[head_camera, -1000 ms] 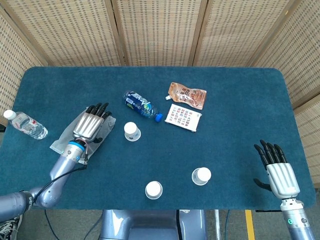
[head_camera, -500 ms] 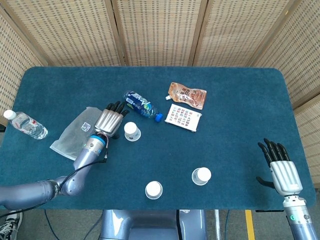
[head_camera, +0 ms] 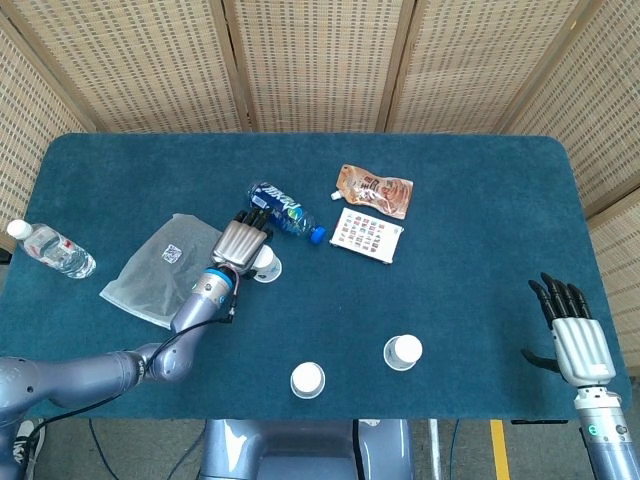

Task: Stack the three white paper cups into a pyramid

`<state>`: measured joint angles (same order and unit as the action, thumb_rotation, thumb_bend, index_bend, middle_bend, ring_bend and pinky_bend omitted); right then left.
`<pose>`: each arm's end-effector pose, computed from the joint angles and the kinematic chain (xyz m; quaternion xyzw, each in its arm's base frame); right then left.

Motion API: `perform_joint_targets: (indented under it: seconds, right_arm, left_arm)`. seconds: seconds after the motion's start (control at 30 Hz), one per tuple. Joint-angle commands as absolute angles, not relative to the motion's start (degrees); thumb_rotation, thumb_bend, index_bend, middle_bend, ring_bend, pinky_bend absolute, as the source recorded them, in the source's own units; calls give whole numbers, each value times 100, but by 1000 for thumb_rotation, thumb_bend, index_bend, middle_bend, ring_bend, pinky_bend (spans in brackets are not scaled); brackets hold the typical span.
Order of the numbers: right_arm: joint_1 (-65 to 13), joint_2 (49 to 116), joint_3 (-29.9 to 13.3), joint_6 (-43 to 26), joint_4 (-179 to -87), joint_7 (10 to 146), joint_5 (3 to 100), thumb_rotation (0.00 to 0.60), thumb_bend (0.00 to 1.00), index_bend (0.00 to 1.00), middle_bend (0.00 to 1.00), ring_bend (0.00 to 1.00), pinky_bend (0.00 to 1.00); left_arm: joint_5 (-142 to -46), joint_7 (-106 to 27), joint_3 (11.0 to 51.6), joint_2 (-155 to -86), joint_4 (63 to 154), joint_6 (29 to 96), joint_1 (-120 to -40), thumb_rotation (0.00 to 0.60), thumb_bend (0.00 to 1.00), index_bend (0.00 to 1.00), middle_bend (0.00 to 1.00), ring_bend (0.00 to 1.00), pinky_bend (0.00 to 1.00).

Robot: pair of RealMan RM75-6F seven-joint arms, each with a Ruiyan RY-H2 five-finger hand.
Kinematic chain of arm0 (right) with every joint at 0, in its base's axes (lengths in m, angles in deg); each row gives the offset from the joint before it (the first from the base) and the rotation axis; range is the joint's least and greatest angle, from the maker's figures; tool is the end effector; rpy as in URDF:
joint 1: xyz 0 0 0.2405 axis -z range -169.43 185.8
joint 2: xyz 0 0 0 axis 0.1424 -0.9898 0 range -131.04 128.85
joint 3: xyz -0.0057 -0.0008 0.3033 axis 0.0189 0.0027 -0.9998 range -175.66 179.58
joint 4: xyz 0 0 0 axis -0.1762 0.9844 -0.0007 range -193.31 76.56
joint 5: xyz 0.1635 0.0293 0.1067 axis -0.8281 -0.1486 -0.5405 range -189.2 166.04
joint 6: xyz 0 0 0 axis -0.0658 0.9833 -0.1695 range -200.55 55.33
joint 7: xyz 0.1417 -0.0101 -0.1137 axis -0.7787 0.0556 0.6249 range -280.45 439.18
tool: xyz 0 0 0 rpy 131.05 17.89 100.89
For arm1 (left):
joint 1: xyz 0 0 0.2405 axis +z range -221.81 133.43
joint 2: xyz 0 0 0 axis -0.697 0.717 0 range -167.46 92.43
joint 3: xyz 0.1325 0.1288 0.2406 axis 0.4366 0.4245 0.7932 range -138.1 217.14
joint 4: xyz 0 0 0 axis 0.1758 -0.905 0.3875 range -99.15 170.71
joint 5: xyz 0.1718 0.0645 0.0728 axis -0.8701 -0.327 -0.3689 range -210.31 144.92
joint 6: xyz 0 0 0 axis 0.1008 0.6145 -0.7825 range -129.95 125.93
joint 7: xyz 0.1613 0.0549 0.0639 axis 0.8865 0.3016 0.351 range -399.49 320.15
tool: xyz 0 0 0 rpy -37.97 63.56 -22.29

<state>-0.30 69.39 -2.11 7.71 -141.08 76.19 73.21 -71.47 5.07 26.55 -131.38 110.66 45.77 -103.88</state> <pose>-0.3659 -0.2508 0.1582 0.6058 -0.3934 0.3854 0.5742 -0.1117 0.4790 -0.0469 -0.7932 -0.2928 -0.2555 0.4689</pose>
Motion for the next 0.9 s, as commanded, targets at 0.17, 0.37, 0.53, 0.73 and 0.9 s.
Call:
perform_joint_targets:
  seconds: [0.17, 0.37, 0.53, 0.73, 0.9]
  right_arm:
    - [12, 6908, -215, 817, -14056, 7511, 7306, 600, 143, 75, 0, 0, 70]
    - [46, 6892, -200, 882, -14069, 7505, 7341, 600, 142, 75, 0, 0, 70]
    - [74, 6874, -185, 933, -14124, 7542, 7371, 600, 142, 75, 0, 0, 69]
    - [77, 6886, -148, 973, -14202, 7671, 7460, 600, 142, 76, 0, 0, 70]
    - [75, 6915, -123, 990, -14243, 7800, 7514, 600, 142, 76, 0, 0, 70]
  left_arm:
    - [-7164, 330, 2753, -13337, 10910, 4590, -10466, 600, 233, 412, 0, 0, 136]
    - [-7415, 172, 2841, -12996, 11423, 4804, -10327, 600, 233, 417, 0, 0, 136]
    - [-7788, 80, 3068, -12274, 12403, 5077, -10054, 600, 232, 417, 0, 0, 136]
    - [-8430, -217, 3384, -11612, 13276, 5369, -9667, 600, 234, 417, 0, 0, 136]
    - [-8982, -515, 3705, -11094, 13891, 5400, -9378, 600, 232, 417, 0, 0, 136]
